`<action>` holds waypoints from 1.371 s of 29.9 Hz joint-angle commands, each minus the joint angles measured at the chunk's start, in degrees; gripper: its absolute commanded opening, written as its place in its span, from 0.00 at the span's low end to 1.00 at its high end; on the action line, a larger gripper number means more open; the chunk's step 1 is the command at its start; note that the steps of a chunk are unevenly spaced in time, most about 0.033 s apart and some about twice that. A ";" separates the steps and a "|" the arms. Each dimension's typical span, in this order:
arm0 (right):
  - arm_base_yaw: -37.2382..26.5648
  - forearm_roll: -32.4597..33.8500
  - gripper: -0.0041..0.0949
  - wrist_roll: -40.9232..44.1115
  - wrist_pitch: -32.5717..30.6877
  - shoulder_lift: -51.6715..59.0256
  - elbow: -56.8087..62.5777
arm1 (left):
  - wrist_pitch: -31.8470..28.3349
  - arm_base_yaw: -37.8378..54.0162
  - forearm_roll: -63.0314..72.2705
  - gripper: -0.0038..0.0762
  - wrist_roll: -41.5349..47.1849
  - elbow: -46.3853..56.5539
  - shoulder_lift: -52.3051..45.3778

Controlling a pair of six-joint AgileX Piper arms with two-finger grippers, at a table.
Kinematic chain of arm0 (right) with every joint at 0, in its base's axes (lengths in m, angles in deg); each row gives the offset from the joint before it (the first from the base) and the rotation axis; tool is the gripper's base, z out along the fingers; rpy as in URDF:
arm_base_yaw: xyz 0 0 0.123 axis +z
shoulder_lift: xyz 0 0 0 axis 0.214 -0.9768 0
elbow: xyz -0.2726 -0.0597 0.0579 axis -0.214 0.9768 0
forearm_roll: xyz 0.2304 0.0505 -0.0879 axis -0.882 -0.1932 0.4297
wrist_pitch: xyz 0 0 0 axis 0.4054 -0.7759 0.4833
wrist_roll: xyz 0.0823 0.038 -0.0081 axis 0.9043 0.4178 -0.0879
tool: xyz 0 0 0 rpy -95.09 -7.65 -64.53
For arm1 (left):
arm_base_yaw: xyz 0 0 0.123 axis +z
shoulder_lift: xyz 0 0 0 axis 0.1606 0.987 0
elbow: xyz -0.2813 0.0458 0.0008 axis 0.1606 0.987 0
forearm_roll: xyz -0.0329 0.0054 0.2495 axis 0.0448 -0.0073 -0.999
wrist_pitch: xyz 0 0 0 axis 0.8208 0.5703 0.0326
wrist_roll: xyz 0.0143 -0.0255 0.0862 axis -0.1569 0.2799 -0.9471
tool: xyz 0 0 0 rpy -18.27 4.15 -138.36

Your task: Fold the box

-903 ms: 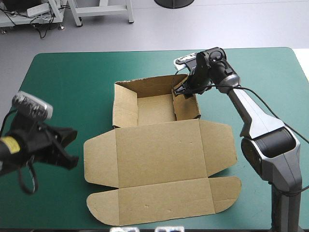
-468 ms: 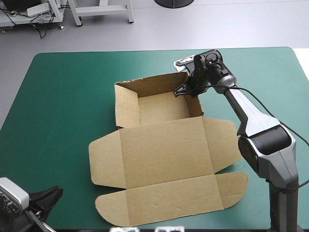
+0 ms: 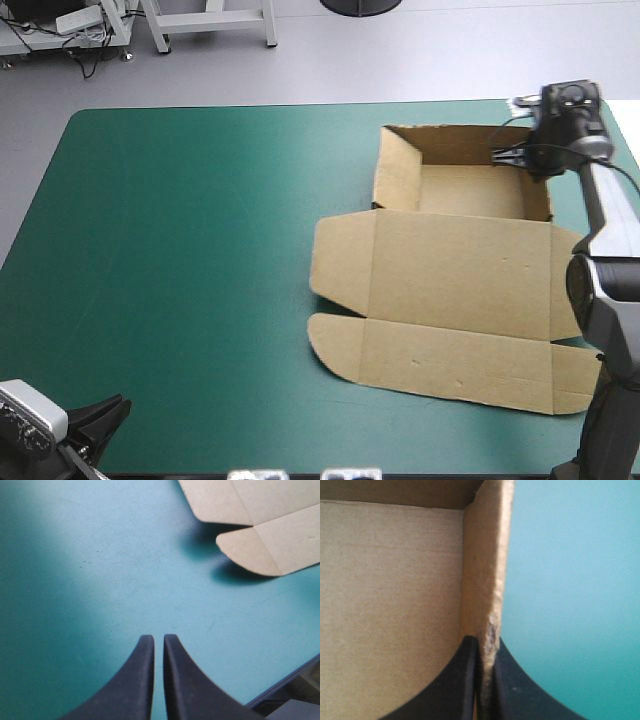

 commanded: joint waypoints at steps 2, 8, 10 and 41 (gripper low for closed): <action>-11.92 -0.72 0.03 -1.75 0.56 4.48 -1.58 | 2.50 -0.32 -0.95 0.10 0.50 -0.99 0.99; -22.39 -6.91 0.03 -9.05 1.35 4.27 -1.58 | 2.50 -0.32 -1.87 0.10 0.50 -0.99 0.99; -23.40 -6.30 0.04 -9.93 1.50 4.02 -1.58 | 2.50 -0.32 -1.87 0.10 0.50 -0.99 0.99; -22.72 -24.39 0.11 -11.68 -0.18 29.92 -5.56 | 2.50 -0.32 -2.69 0.10 -0.43 -0.99 0.99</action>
